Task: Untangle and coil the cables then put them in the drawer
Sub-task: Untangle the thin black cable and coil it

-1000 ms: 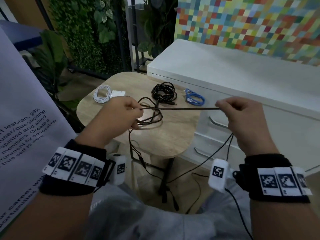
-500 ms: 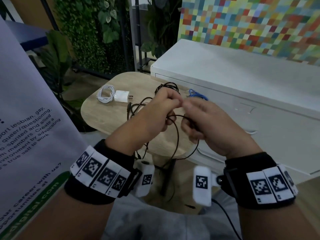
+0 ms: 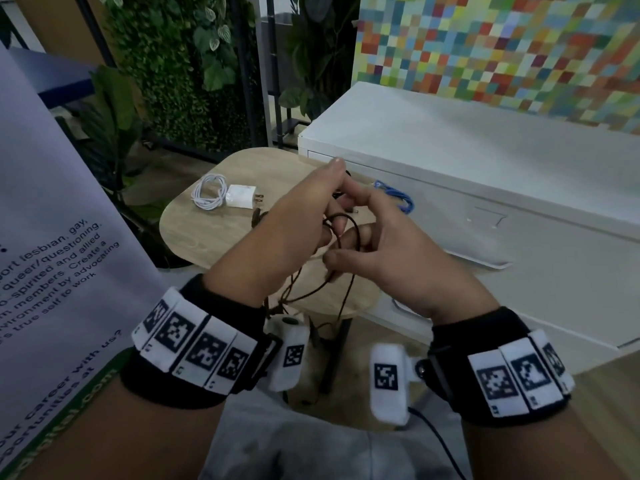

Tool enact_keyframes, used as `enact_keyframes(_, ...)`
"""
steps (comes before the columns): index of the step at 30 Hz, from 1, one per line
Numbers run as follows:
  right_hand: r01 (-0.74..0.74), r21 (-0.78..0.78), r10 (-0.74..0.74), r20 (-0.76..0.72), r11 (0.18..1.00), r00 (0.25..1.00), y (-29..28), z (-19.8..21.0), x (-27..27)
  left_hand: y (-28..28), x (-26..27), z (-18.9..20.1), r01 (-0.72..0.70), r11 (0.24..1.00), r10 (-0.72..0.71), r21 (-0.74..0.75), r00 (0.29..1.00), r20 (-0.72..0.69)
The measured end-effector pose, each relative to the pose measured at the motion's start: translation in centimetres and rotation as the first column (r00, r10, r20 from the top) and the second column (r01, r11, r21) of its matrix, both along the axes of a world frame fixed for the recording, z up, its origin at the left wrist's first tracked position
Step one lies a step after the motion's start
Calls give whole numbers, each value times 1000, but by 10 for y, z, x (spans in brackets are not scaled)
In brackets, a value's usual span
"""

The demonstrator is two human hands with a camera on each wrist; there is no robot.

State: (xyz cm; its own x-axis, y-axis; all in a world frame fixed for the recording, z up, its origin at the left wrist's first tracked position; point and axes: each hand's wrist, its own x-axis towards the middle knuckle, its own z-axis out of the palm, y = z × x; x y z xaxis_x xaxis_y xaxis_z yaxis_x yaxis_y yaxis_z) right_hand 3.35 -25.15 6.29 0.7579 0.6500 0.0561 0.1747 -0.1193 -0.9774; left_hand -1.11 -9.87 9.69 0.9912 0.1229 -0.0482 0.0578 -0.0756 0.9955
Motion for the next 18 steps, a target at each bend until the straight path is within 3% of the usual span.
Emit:
enact_keyframes(5,108,129,-93,-118,986,989,-3,0,6,15,1,-8,21,999,-22,-33,999,-29)
enact_keyframes(8,245,176,-235,-76,953,969,-9,-4,17,21,3,-12,78,996,-80,-38,995,-58)
enact_keyframes(10,369,203,-365,-58,907,929,-19,-2,26,29,2,-16,149,989,-150,-22,986,-68)
enact_keyframes(14,562,325,-546,-150,760,824,-57,5,44,50,-4,-28,303,941,-290,149,952,-101)
enact_keyframes(18,616,325,-614,-120,718,780,-83,1,52,65,-4,-33,206,962,-197,179,978,-68)
